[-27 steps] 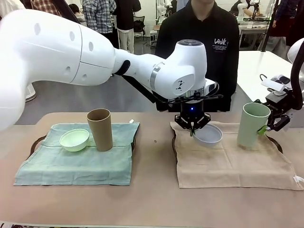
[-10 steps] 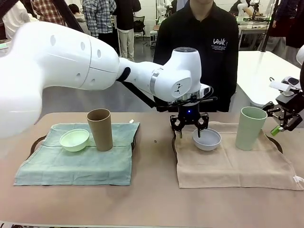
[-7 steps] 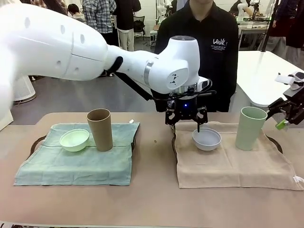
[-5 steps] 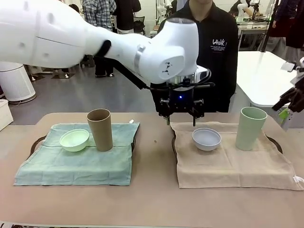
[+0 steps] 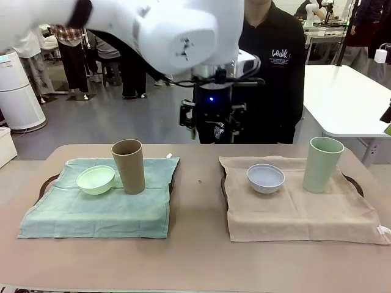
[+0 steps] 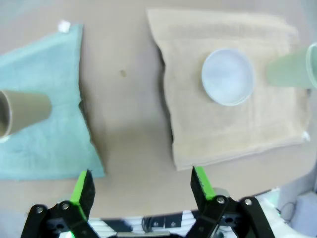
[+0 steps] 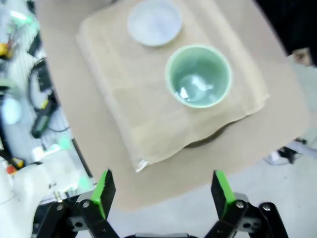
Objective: Set up a tray with a mat and arrange the tableware.
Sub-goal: Place the Picnic Bowl and Reusable plastic cup back onto the Handle tray in front of the human's position.
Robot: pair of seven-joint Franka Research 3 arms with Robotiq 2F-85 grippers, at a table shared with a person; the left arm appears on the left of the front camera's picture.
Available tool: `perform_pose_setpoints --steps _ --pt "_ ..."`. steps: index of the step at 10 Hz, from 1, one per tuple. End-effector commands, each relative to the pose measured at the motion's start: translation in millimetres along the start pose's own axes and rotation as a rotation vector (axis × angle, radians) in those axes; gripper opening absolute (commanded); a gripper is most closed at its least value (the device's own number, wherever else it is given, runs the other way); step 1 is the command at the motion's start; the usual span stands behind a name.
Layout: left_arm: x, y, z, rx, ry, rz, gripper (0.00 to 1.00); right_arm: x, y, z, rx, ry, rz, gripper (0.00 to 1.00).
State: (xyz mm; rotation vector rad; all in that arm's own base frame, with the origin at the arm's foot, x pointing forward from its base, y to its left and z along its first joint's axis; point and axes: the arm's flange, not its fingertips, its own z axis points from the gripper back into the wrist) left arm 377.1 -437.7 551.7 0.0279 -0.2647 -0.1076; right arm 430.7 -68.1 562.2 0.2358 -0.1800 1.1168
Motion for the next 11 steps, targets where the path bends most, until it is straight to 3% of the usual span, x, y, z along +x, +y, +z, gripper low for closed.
perform_pose_setpoints --steps 1,2,11 --pt "-15.0 17.1 34.5 0.071 -0.02 0.098 1.0 4.8 27.5 11.8 0.042 0.013 0.05 1.0" --pt "0.0 0.0 0.0 0.0 0.0 0.0 1.0 0.0 0.0 0.0 0.0 0.0 0.0 1.0" --pt "0.0 0.0 0.0 0.0 0.0 0.0 1.0 0.0 0.0 0.0 0.0 0.0 0.0 1.0"
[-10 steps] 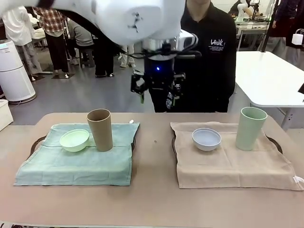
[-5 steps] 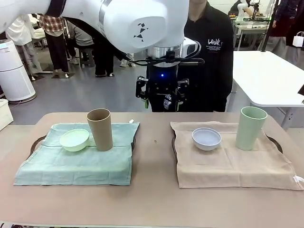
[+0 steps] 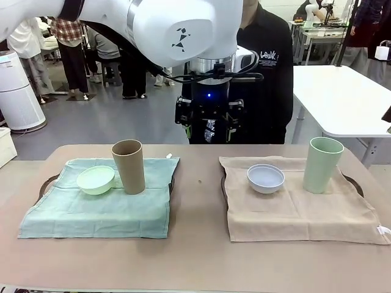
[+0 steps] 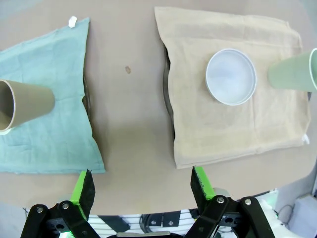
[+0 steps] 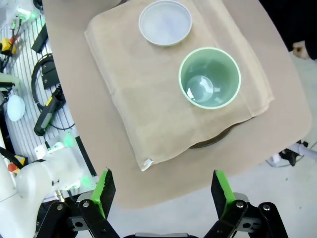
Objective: Set up a tray with a mat and arrange the tableware.
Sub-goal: Place the Picnic Bowl and Reusable plastic cup back onto the Handle tray in front of the human's position.
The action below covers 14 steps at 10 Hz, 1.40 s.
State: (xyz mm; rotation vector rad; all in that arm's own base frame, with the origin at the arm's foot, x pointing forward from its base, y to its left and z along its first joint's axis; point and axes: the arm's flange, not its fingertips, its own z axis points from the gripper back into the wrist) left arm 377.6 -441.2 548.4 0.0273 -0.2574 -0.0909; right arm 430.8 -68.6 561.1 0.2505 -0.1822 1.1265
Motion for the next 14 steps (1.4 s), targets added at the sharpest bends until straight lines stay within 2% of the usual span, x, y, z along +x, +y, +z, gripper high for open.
perform_pose_setpoints --steps 1,2,3,4,5,6,7,8,9,10,11,12,13,14 --pt "0.0 0.0 -0.2 0.0 0.0 0.0 1.0 -0.1 -0.1 0.0 0.0 0.0 0.0 1.0" --pt "1.5 33.7 25.1 -0.084 -0.022 0.002 1.0 20.2 9.6 14.2 -0.081 0.044 -0.15 1.0" --pt "-2.0 67.7 36.5 -0.18 -0.001 -0.005 1.0 53.2 17.4 17.3 -0.065 0.047 -0.266 1.0" --pt "-3.8 92.6 42.8 -0.215 0.007 0.001 1.0 92.3 20.9 11.5 -0.053 0.044 -0.341 1.0" --pt "-11.3 121.0 50.6 -0.192 0.028 -0.011 1.0 116.1 17.7 6.0 0.001 -0.027 -0.46 1.0" --pt "-20.3 145.4 58.1 -0.139 0.045 -0.04 1.0 132.4 14.0 -12.0 0.034 -0.041 -0.58 1.0" --pt "-24.8 168.2 66.1 -0.088 0.027 -0.019 1.0 139.6 20.1 -24.1 0.055 -0.05 -0.533 1.0" --pt "3.6 115.5 63.3 -0.178 0.014 0.0 1.0 117.9 28.8 -0.7 -0.018 0.005 -0.444 1.0" --pt "3.6 115.5 63.3 -0.178 0.014 0.0 1.0 117.9 28.8 -0.7 -0.018 0.005 -0.444 1.0" --pt "-10.4 153.9 70.2 -0.137 0.021 -0.002 1.0 141.2 26.5 -22.3 0.029 0.002 -0.511 1.0" --pt "-9.7 152.1 73.1 -0.158 0.072 -0.019 1.0 120.0 14.1 -20.1 0.164 0.007 -0.503 1.0" --pt "-2.6 173.7 75.9 -0.397 0.058 -0.021 1.0 109.3 5.0 -20.6 0.423 -0.129 -0.461 1.0" --pt "-10.1 206.0 77.1 -0.669 0.006 -0.015 1.0 94.3 1.6 -19.1 0.646 -0.295 -0.412 1.0" --pt "-21.0 251.0 72.3 -0.932 -0.005 -0.003 1.0 72.3 -1.7 -21.4 0.806 -0.399 -0.398 1.0"
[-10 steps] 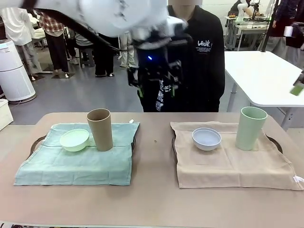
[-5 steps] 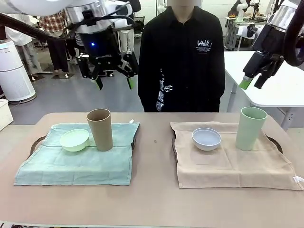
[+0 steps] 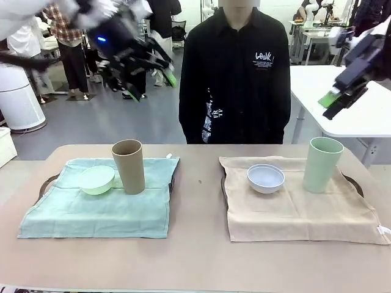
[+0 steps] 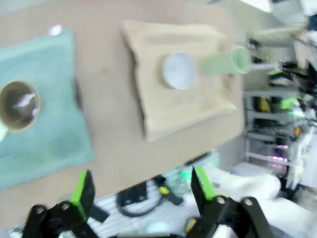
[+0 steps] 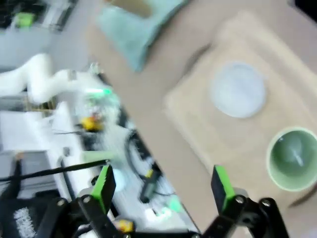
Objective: Set up a tray with a mat and arrange the tableware.
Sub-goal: Place the Picnic Bowl and Reusable plastic cup back onto the Handle tray in front of the human's position.
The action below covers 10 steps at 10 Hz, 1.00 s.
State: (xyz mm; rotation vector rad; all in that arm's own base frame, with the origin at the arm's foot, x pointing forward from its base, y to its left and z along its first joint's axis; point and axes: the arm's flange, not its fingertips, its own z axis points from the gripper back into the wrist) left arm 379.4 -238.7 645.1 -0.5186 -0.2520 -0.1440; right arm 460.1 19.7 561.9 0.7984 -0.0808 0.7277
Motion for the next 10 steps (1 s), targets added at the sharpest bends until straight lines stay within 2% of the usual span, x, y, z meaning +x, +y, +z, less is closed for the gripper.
perform_pose_setpoints --steps 1,2,3,4,6,7,8,9,10 --pt "-34.6 89.7 19.8 -0.508 0.036 0.074 1.0 -24.3 -21.7 15.2 0.469 -0.123 -0.027 1.0" --pt "-47.9 126.1 20.6 -0.523 0.033 0.112 1.0 -36.9 -26.8 17.6 0.518 -0.152 -0.019 1.0" --pt "-63.0 147.9 24.4 -0.543 -0.043 0.2 1.0 -44.7 -26.8 17.2 0.517 -0.158 -0.012 1.0" --pt "-20.1 89.8 33.7 -0.344 -0.039 0.055 1.0 -32.7 -14.8 14.6 0.317 -0.107 0.043 1.0" --pt "-20.1 89.8 33.7 -0.344 -0.039 0.055 1.0 -32.7 -14.8 14.6 0.317 -0.107 0.043 1.0" --pt "-40.6 121.7 33.7 -0.445 -0.05 0.088 1.0 -42.4 -21.9 19.2 0.412 -0.133 0.035 1.0" --pt "-28.9 136.0 46.1 -0.625 -0.045 0.063 1.0 -46.6 -29.1 11.5 0.444 -0.177 -0.125 1.0" --pt "-31.7 168.7 67.3 -0.714 -0.055 0.065 1.0 -63.2 -30.2 13.1 0.502 -0.235 -0.207 1.0" --pt "-39.2 201.5 86.0 -0.742 -0.048 0.078 1.0 -89.8 -27.8 21.2 0.531 -0.295 -0.264 1.0"
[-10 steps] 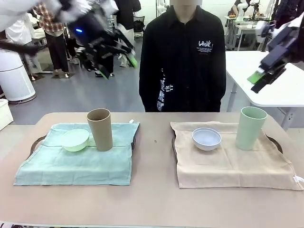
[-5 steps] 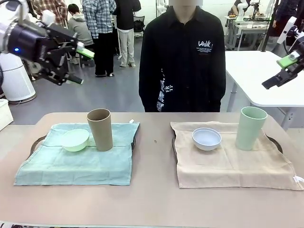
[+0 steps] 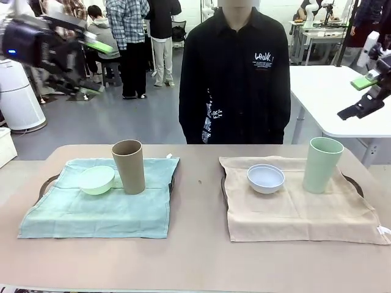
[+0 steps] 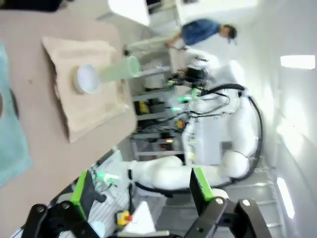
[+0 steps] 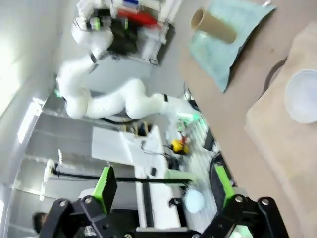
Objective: Set up a tray with a mat and arrange the tableware.
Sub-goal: Place the Picnic Bowl and Reusable plastic cup back onto the Handle tray in front of the human's position.
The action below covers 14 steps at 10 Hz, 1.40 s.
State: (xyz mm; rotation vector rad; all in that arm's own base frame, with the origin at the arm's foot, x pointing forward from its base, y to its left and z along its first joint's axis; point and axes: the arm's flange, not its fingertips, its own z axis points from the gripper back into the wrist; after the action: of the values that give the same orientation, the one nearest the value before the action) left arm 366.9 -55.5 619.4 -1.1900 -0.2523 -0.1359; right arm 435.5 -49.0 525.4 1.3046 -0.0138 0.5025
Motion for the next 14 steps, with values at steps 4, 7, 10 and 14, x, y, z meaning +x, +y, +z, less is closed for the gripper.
perform_pose_setpoints --steps 4,7,10,14 --pt "-7.4 64.3 89.9 -0.037 0.128 0.055 1.0 -110.7 21.1 17.0 0.081 -0.286 -0.205 1.0" --pt "5.3 92.8 93.9 -0.045 -0.024 0.127 1.0 -102.5 13.1 14.6 0.088 -0.267 -0.171 1.0" --pt "-8.6 80.8 95.9 -0.051 0.104 0.113 1.0 -125.8 18.7 26.3 0.084 -0.284 -0.195 1.0" --pt "-8.6 80.8 95.9 -0.051 0.104 0.113 1.0 -125.8 18.7 26.3 0.084 -0.284 -0.195 1.0"
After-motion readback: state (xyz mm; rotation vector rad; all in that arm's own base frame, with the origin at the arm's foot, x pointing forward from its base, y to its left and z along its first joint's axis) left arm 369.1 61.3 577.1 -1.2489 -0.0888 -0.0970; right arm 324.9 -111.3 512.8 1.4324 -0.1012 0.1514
